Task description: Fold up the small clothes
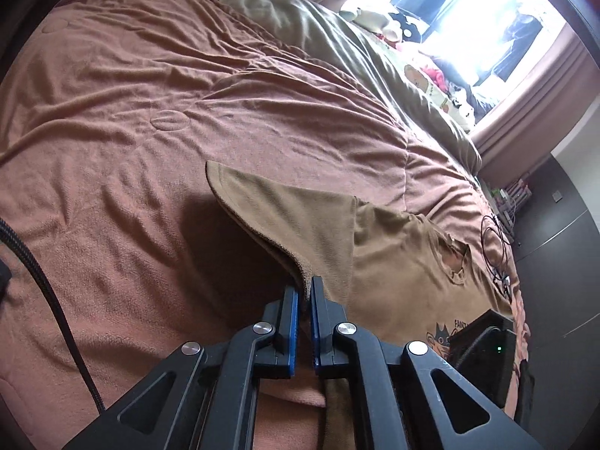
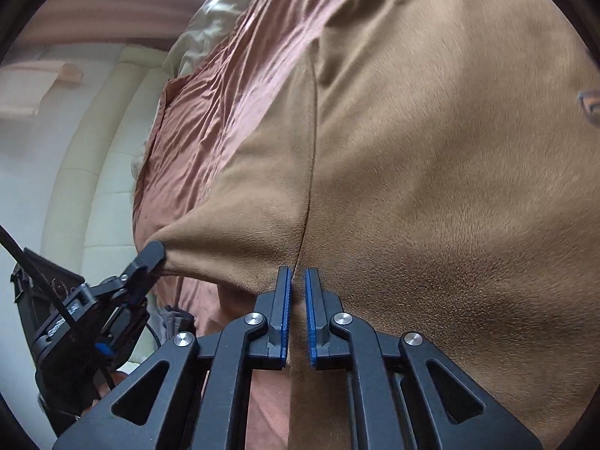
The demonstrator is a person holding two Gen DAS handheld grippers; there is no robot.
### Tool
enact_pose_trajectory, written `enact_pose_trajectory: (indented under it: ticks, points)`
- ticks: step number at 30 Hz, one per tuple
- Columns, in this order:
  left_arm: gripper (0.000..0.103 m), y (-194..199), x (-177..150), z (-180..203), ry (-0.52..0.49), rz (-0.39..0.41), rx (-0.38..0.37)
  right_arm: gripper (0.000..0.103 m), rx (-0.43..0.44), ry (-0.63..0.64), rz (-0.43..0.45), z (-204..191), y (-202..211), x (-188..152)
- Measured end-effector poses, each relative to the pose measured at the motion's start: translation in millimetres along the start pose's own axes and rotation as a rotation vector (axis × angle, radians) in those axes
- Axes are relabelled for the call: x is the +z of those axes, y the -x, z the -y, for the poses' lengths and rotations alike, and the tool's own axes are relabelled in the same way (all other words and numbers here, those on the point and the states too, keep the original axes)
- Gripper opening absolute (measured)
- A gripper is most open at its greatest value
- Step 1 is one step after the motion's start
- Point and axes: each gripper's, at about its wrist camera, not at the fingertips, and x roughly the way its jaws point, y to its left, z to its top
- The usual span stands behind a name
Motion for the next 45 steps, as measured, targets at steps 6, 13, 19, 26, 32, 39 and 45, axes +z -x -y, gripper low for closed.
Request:
enact_pose_trajectory:
  ticks: [6, 13, 19, 26, 32, 39, 45]
  points:
    - [0.006, 0.3, -4.7, 16.3, -0.029, -0.010, -0.030, 0.004, -0.009, 0.050, -0.030, -4.9, -0.4, 9.5]
    - [0.006, 0.4, -15.8, 38.6, -0.066, -0.030, -0.055, 0.073, -0.064, 0.103, 0.075, -8.9, 53.5, 5.3]
    - [0.006, -1.8, -32.3, 61.8, -0.100, -0.058, -0.084, 0.074, -0.073, 0.098, 0.144, -2.9, 94.6, -1.9]
    - [0.007, -10.5, -52.2, 91.2, -0.164, -0.114, -0.105, 0.074, -0.083, 0.071, 0.171, 1.1, 114.3, -15.7]
    - [0.052, -0.7, -50.6, 92.9, -0.219, -0.095, -0.057, 0.074, -0.069, 0.056, 0.169, 8.7, 125.3, -14.5]
    - [0.053, -9.3, -24.8, 52.3, -0.138, -0.059, 0.082, 0.074, -0.100, 0.082, 0.186, 9.4, 129.0, -15.1]
    - [0.053, -38.6, -12.5, 17.8, -0.105, -0.058, 0.155, 0.073, -0.119, 0.111, 0.204, 2.2, 121.3, -7.7]
